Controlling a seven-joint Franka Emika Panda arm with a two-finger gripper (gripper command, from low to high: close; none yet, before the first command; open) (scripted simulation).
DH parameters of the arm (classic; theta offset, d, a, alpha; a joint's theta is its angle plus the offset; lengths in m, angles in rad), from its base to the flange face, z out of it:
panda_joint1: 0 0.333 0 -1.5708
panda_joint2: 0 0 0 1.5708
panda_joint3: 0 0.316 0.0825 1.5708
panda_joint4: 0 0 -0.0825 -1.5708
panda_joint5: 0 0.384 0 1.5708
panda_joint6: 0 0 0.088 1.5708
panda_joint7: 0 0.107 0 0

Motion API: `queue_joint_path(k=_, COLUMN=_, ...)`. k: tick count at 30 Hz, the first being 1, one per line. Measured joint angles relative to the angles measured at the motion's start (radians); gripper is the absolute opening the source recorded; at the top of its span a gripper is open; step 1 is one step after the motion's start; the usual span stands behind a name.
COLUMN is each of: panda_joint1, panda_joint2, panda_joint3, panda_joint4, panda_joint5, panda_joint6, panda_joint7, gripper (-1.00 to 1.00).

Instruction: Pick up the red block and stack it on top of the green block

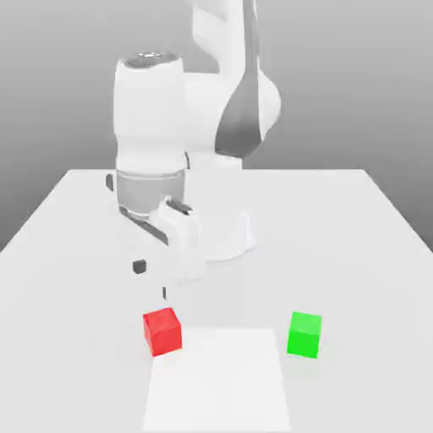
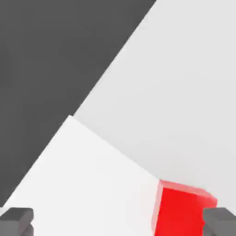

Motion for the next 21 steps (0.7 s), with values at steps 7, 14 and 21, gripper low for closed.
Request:
queue_joint_path(k=7, panda_joint1=0.009, panda_joint2=0.259, panda_joint3=-0.036, panda_joint4=0.016, panda_joint5=-0.069, panda_joint6=0.218, panda_joint7=0.076, gripper=-1.0)
queue_joint_path(k=14, panda_joint1=0.011, panda_joint2=0.265, panda_joint3=-0.038, panda_joint4=0.017, panda_joint5=-0.073, panda_joint6=0.224, panda_joint7=0.08, gripper=-1.0)
queue_joint_path(k=21, panda_joint1=0.006, panda_joint2=0.037, panda_joint3=-0.016, panda_joint4=-0.015, panda_joint5=-0.012, panda_joint6=0.028, panda_joint7=0.036, gripper=-1.0)
